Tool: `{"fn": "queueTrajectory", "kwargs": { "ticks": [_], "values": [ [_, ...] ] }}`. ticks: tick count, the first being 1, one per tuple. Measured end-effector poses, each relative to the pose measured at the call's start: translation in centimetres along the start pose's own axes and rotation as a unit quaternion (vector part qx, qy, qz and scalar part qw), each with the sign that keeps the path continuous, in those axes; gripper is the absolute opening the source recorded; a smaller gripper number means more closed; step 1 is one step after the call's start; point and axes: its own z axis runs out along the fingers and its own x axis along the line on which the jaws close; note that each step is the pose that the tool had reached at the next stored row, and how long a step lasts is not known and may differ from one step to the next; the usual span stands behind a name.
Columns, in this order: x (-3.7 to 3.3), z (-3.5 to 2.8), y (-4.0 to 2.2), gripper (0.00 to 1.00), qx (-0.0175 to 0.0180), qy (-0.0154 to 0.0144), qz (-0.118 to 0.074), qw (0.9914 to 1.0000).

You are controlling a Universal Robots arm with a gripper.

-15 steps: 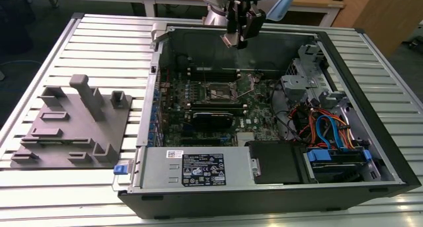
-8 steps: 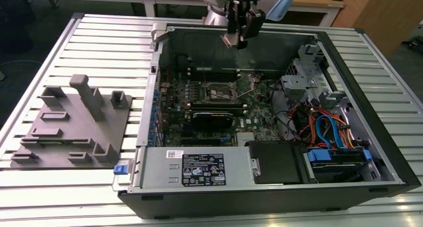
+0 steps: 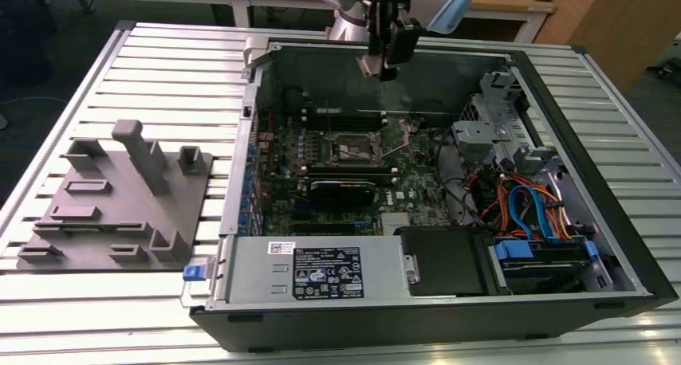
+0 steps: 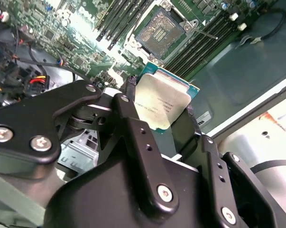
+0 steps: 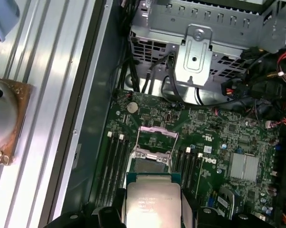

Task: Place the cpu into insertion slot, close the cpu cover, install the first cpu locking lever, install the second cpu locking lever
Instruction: 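Place the cpu into insertion slot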

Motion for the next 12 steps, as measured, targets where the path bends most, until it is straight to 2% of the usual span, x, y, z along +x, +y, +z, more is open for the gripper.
{"fn": "queueTrajectory", "kwargs": {
  "ticks": [5, 12],
  "values": [
    [-0.01, 0.34, -0.03, 0.54, -0.0001, -0.0005, 0.006, 0.99998],
    [-0.01, 0.37, -0.04, 0.54, -0.0002, -0.0005, 0.007, 0.99998]
  ]
}}
